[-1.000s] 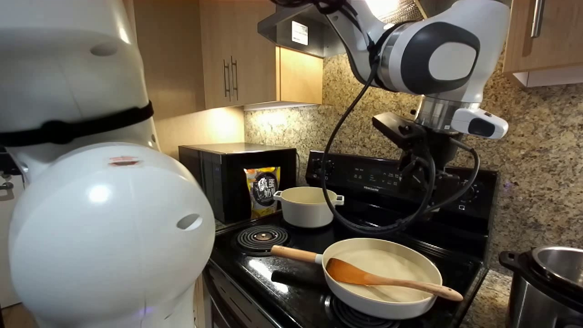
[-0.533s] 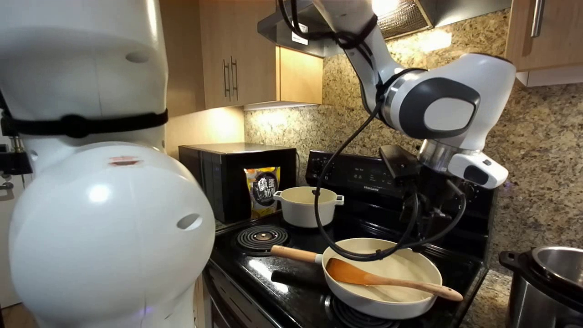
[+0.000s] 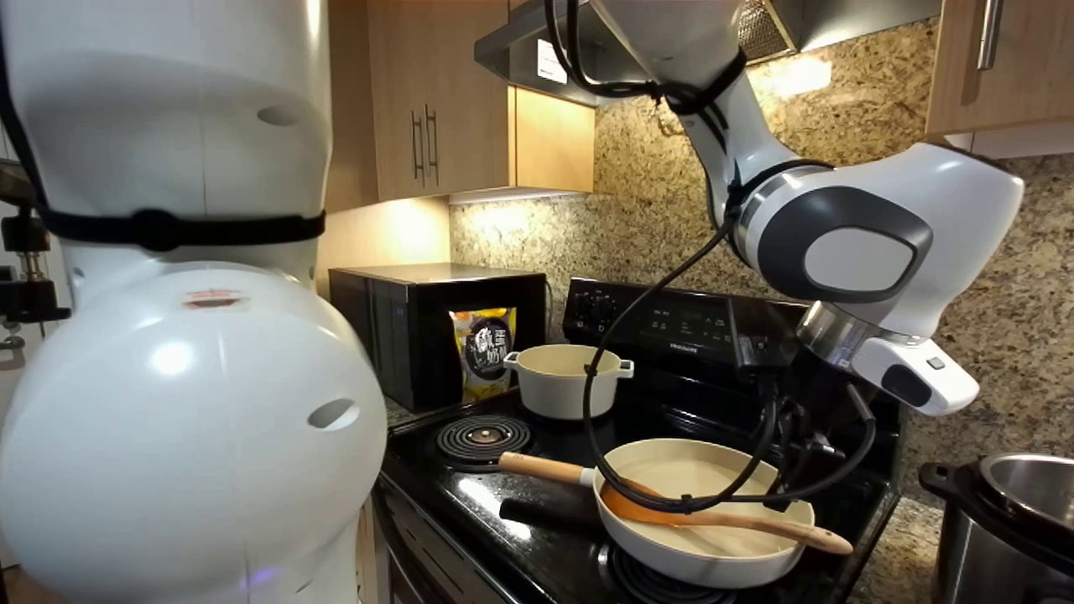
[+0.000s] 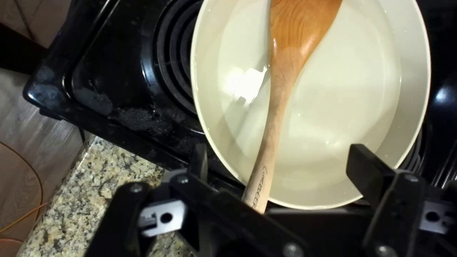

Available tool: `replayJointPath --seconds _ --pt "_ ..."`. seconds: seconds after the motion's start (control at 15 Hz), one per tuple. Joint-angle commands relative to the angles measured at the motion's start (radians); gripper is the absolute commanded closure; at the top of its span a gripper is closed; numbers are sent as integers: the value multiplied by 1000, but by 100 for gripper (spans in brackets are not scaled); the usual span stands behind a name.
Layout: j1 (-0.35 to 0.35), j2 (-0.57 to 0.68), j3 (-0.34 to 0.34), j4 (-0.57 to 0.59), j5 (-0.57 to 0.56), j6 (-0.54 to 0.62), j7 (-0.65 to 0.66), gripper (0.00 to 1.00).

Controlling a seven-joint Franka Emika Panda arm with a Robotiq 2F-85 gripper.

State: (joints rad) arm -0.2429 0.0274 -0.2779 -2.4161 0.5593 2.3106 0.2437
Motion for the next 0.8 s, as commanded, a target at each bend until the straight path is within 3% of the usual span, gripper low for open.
replayJointPath --seconds 0.0,0.73 --pt "-40 5 -21 -5 81 -19 -23 0" --pt "-63 126 -31 89 142 -24 12 0"
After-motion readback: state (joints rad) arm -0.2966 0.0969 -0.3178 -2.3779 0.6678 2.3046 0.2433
